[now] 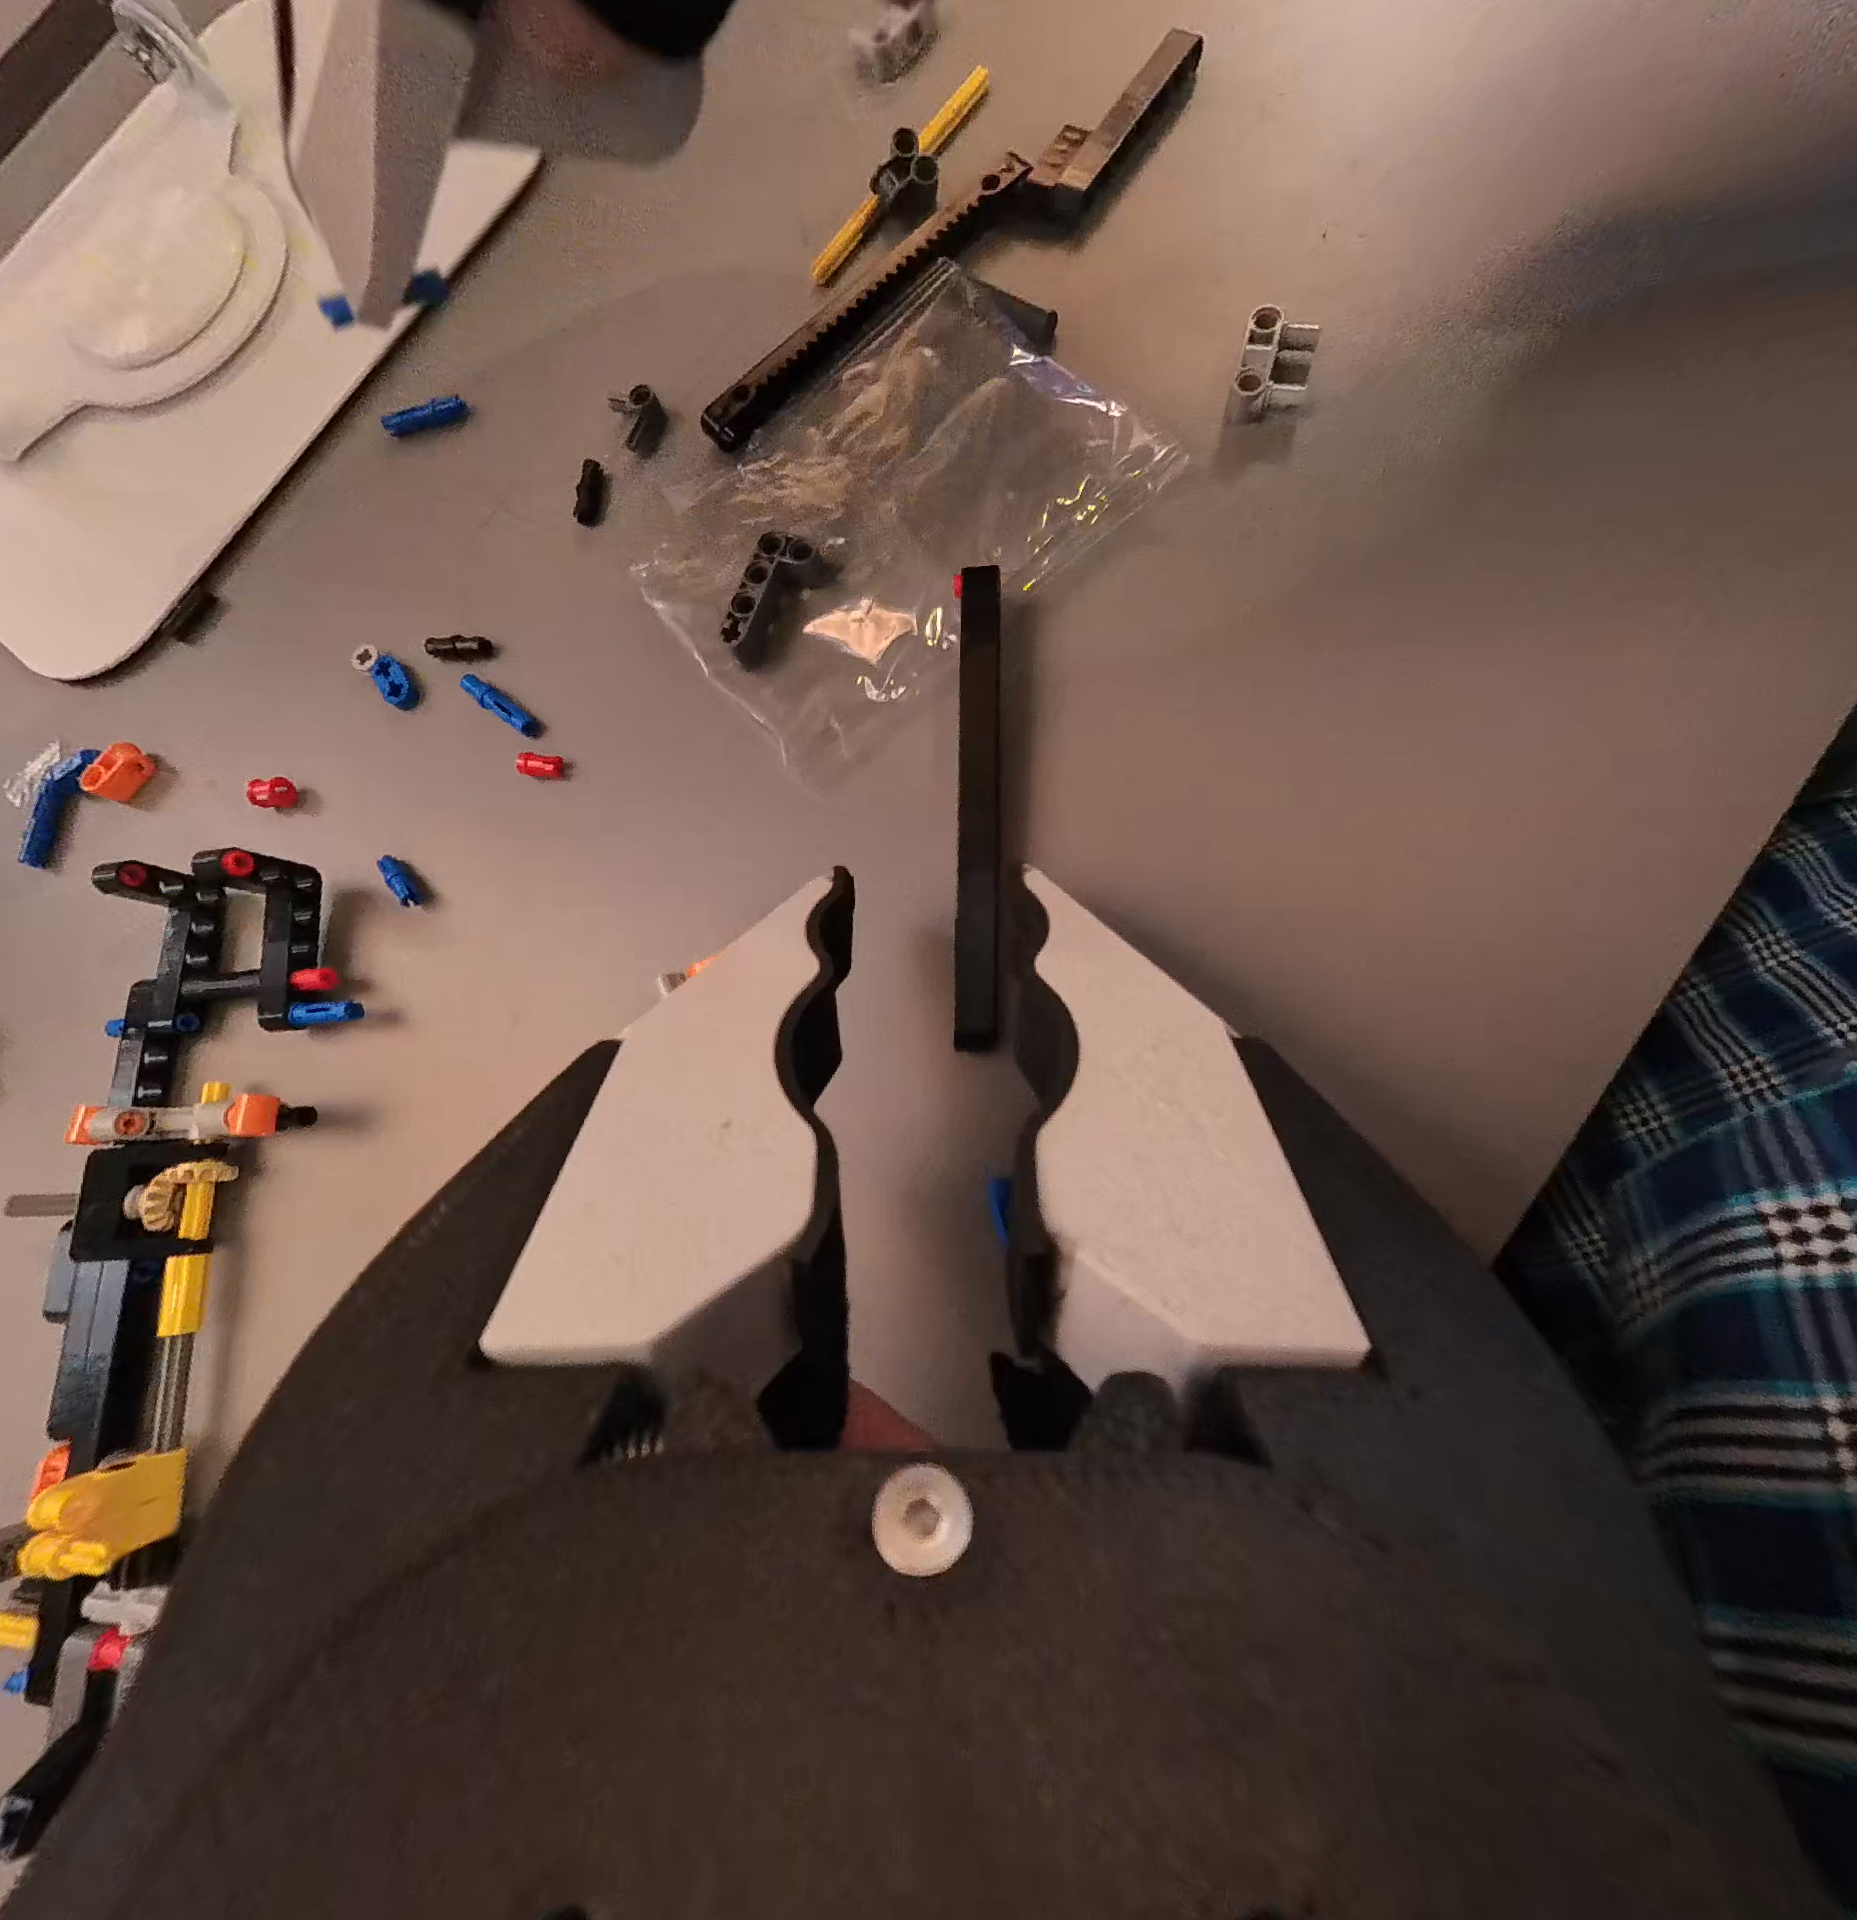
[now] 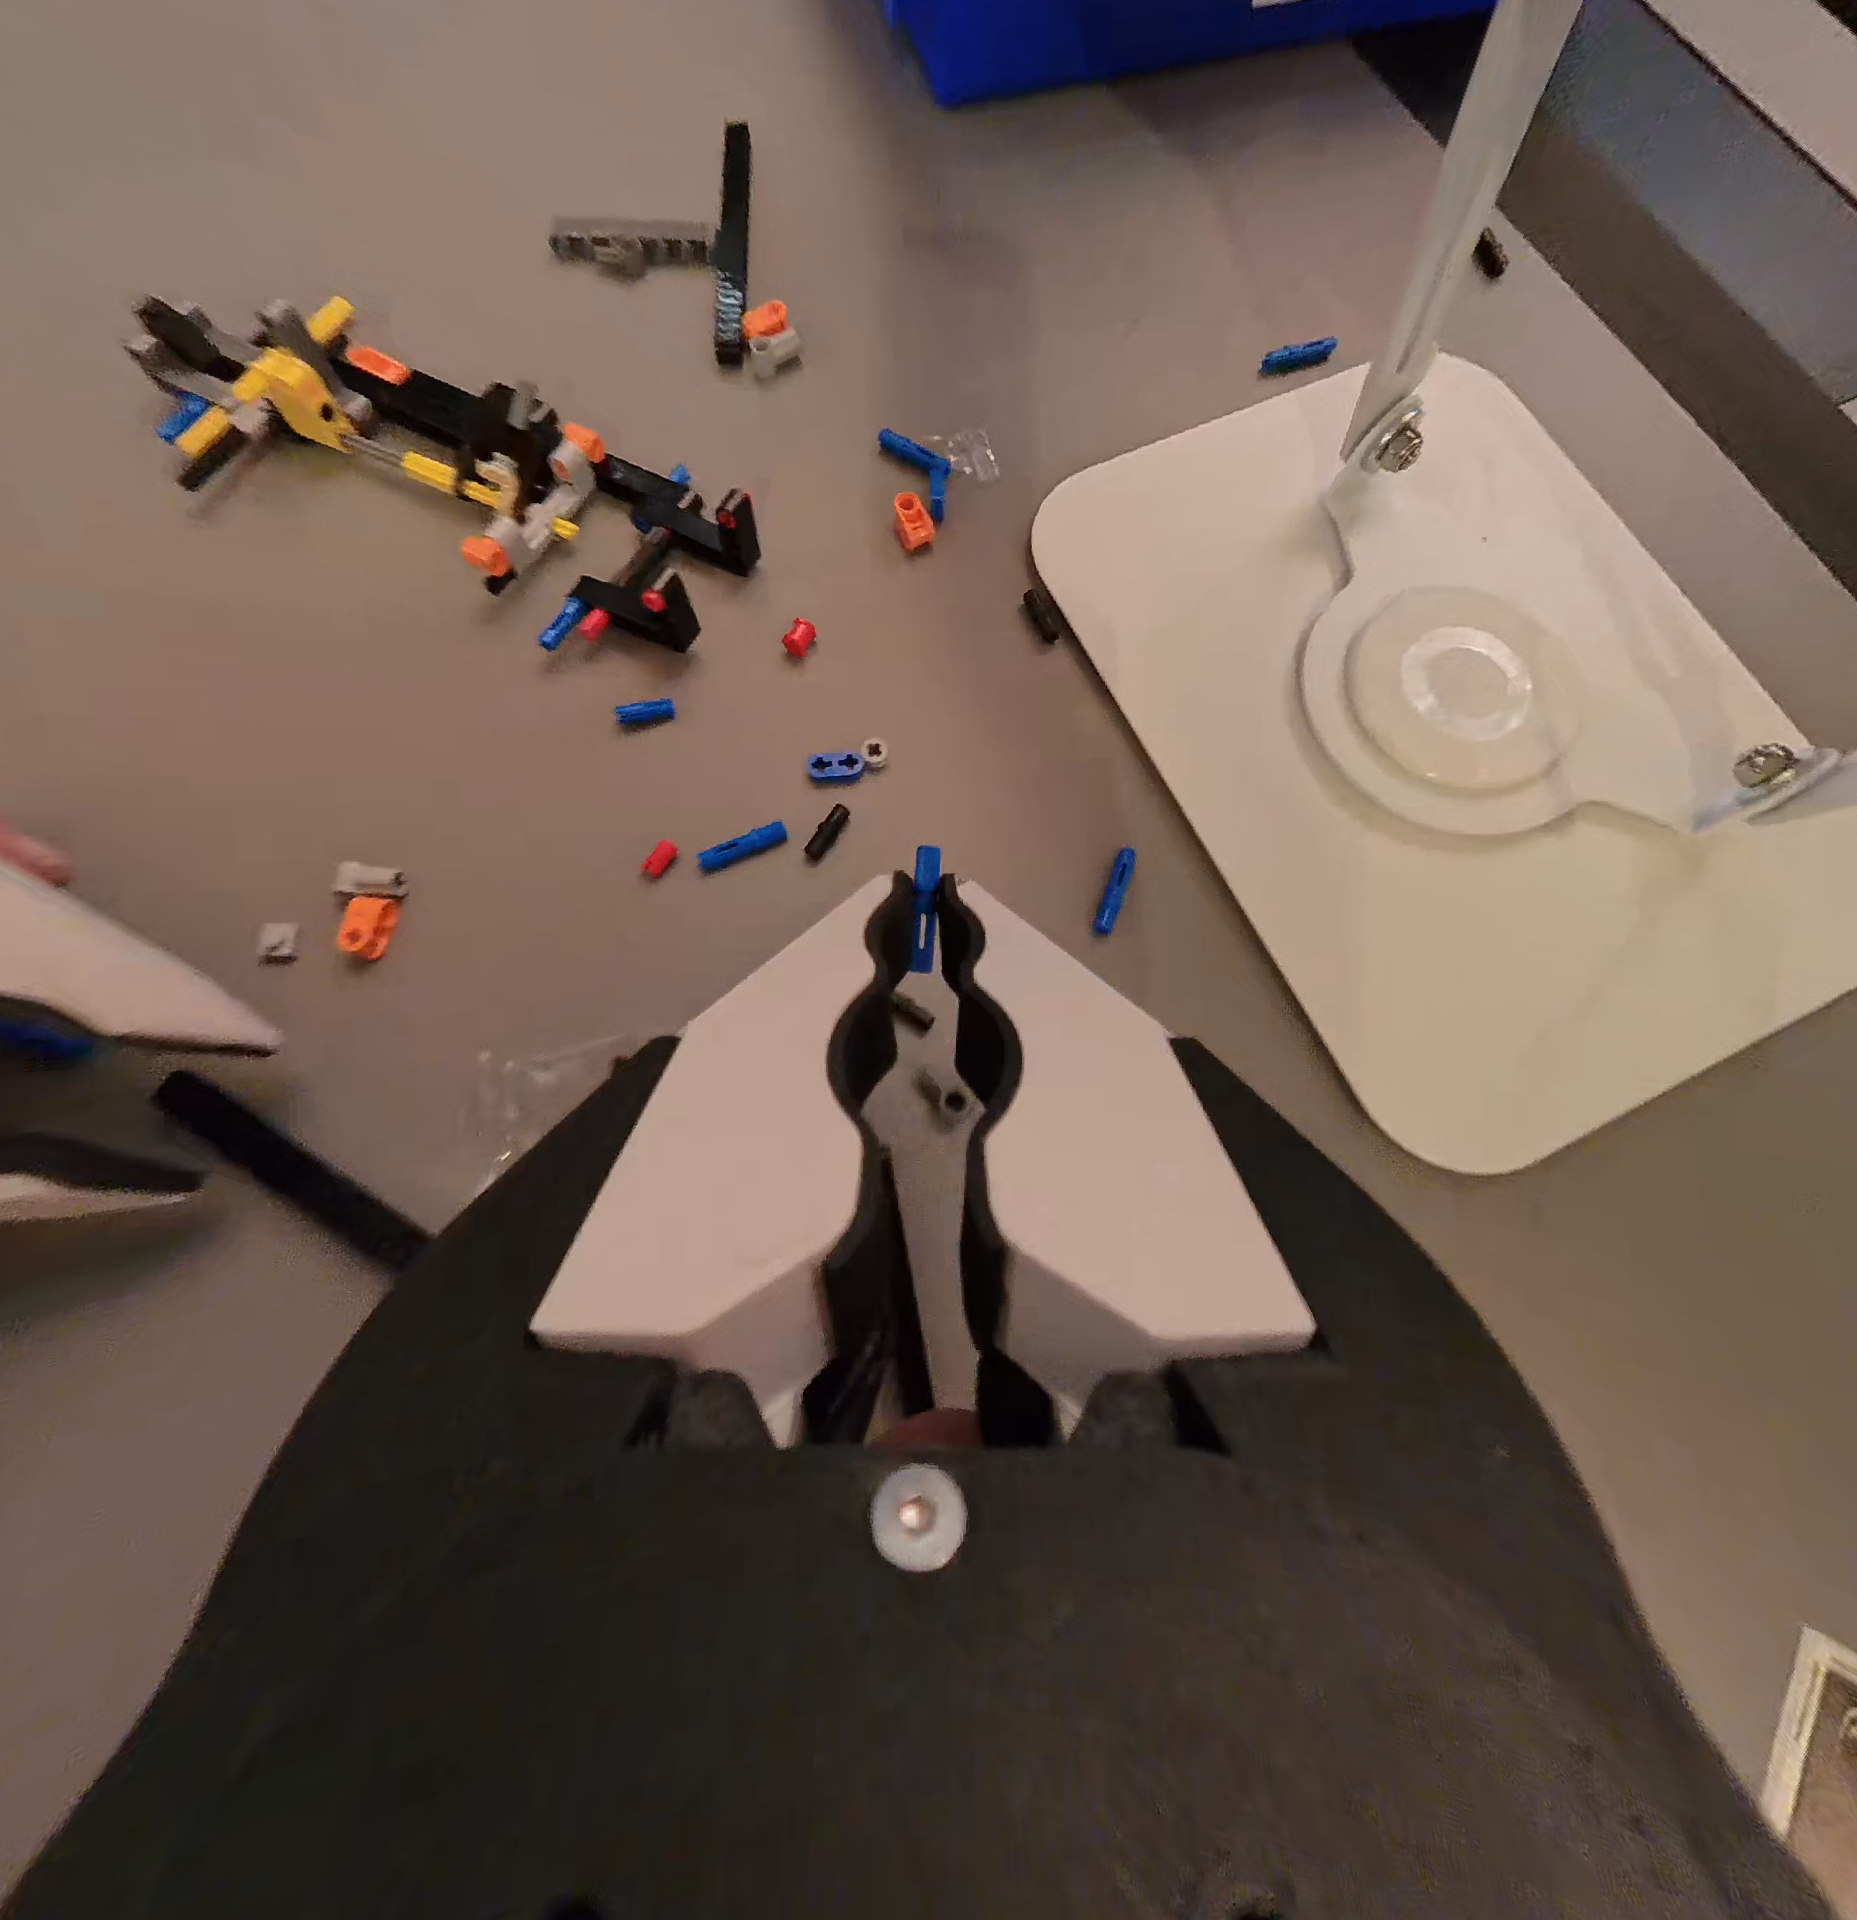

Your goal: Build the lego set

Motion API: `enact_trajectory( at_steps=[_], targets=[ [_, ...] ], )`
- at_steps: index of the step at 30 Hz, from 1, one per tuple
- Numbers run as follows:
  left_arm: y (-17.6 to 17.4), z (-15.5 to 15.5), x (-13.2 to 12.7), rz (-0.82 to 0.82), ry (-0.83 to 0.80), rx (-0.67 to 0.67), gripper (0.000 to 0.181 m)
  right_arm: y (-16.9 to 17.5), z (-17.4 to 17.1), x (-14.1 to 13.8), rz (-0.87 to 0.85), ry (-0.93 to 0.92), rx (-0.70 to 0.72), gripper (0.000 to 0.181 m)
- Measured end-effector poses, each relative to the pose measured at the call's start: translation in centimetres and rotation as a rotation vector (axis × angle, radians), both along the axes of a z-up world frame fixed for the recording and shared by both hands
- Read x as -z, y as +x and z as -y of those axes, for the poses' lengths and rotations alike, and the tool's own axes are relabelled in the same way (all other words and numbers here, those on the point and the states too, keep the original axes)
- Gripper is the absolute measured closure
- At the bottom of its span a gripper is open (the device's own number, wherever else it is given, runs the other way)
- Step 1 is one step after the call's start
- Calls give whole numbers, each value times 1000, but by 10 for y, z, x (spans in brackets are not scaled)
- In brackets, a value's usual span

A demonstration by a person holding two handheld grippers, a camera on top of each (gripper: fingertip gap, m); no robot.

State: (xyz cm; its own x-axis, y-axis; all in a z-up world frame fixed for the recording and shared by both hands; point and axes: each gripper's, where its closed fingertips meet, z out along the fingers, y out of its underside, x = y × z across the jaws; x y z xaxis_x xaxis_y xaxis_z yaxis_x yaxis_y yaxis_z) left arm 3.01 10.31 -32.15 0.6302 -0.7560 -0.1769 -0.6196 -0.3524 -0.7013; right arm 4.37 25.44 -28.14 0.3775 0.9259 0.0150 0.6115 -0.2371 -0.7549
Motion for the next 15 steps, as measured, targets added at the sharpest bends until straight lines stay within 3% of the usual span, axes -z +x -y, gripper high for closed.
enact_trajectory(
  at_steps=[15],
  targets=[
    [1, -10, -8, -55, 65, 19, 150, 46, 62, -21, -162, -54, -17, 179]
  ],
)
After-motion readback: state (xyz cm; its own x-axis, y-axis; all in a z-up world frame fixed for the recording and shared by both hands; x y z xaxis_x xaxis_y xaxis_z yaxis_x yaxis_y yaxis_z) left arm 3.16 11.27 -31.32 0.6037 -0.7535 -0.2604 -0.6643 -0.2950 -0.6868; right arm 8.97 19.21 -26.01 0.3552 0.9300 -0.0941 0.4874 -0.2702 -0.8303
